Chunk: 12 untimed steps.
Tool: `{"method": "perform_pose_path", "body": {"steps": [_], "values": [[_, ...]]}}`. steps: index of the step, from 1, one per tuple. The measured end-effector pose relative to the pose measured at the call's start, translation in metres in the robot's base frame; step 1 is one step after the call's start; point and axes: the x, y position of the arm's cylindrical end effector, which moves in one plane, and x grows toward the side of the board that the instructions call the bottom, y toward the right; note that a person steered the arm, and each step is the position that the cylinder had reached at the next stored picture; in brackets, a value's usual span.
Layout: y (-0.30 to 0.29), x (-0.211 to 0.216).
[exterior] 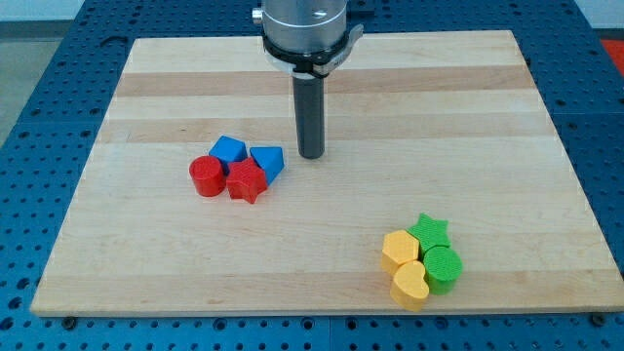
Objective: Separate red star from the blue triangle
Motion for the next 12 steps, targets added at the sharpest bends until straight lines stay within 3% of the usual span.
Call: {"method": "perform_pose_path", "body": {"steps": [2, 3, 5, 8, 10, 12], "values": [[0.032, 0.013], [0.038, 0.049], [-0.045, 0.071], [-0.098, 0.057], [-0.125, 0.054], [-0.114, 0.056]]}}
